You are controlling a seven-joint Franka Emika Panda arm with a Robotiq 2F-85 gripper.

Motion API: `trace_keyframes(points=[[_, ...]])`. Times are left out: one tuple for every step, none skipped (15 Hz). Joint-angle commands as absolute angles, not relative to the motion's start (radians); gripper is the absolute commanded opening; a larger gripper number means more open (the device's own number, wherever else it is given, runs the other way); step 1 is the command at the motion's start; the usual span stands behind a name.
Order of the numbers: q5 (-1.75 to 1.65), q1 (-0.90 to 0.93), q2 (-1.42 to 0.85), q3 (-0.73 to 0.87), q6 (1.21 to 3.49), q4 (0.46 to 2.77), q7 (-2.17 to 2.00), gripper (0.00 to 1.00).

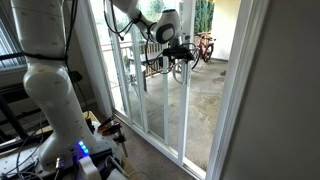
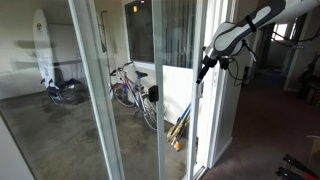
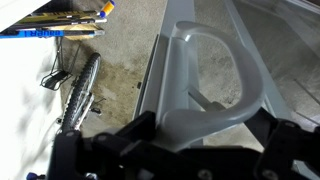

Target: Slide open the door

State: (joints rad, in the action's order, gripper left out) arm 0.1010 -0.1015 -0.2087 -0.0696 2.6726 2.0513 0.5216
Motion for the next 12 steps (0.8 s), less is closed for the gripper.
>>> trace_keyframes(points=[[0.026,-0.026,-0.268,-0.107,2.66,1.988,0.467,1.0],[0.024,-0.028,-0.267,-0.113,2.654,1.99,0.469,1.0],[0.018,-0.029,-0.266,-0.115,2.649,1.99,0.468,1.0],[0.016,-0.03,-0.264,-0.118,2.642,1.993,0.477,1.0],[0.01,-0.029,-0.263,-0.118,2.641,1.994,0.477,1.0],[0.009,-0.029,-0.26,-0.12,2.642,1.999,0.481,1.0],[0.006,-0.028,-0.259,-0.119,2.643,2.001,0.479,1.0],[0.011,-0.029,-0.256,-0.122,2.655,2.008,0.484,1.0],[0.014,-0.029,-0.255,-0.123,2.659,2.01,0.486,1.0],[0.015,-0.029,-0.254,-0.124,2.672,2.016,0.488,1.0],[0.016,-0.028,-0.254,-0.125,2.676,2.017,0.488,1.0],[0.022,-0.027,-0.254,-0.127,2.676,2.018,0.491,1.0]])
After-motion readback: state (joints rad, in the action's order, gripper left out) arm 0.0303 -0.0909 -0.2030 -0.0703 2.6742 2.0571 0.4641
